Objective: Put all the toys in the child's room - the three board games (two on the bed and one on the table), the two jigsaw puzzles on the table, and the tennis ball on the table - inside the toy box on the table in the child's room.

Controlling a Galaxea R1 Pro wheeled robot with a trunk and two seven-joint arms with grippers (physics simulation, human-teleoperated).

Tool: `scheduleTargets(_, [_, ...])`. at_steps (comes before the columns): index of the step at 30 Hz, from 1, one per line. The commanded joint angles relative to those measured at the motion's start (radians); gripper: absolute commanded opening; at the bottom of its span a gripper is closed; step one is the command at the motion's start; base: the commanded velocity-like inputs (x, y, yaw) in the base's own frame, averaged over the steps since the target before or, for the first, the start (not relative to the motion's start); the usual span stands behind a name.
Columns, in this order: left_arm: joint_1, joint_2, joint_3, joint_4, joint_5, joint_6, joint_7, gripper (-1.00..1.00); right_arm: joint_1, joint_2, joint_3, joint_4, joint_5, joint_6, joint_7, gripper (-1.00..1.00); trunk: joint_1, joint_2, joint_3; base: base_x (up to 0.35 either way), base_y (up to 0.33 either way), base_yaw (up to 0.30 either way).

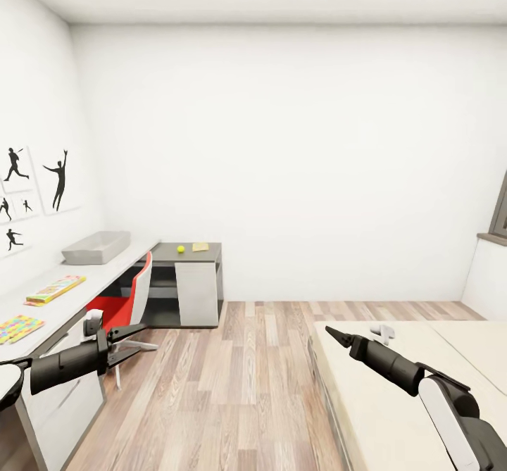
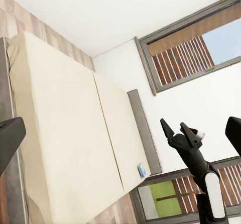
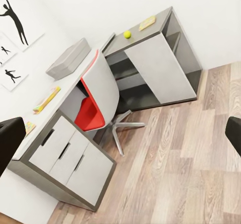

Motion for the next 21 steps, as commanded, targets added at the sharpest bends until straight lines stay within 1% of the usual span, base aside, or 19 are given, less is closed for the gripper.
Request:
scheduleTargets(1, [-0.001,0.001,-0.001,0.001,-0.005,0.001,-0.007,1.00,0.000,0.000,-0.002,0.000,-0.005,0.008,0.001,1.00,0.000,-0.001,0.000,0.000,-0.037,0.000])
scheduleTargets(10, [-0.001,0.001,-0.001,0.001,-0.005,0.001,-0.008,1.00,0.000,0.001,-0.002,0.000,-0.005,0.008,0.001,1.00,0.000,-0.001,0.000,0.000,-0.096,0.000])
scheduleTargets(21, [-0.001,0.001,-0.001,0.001,-0.005,0.001,-0.007,1.00,0.000,0.001,-0.002,0.000,-0.005,0.008,0.001,1.00,0.000,-0.001,0.000,0.000,-0.016,0.000])
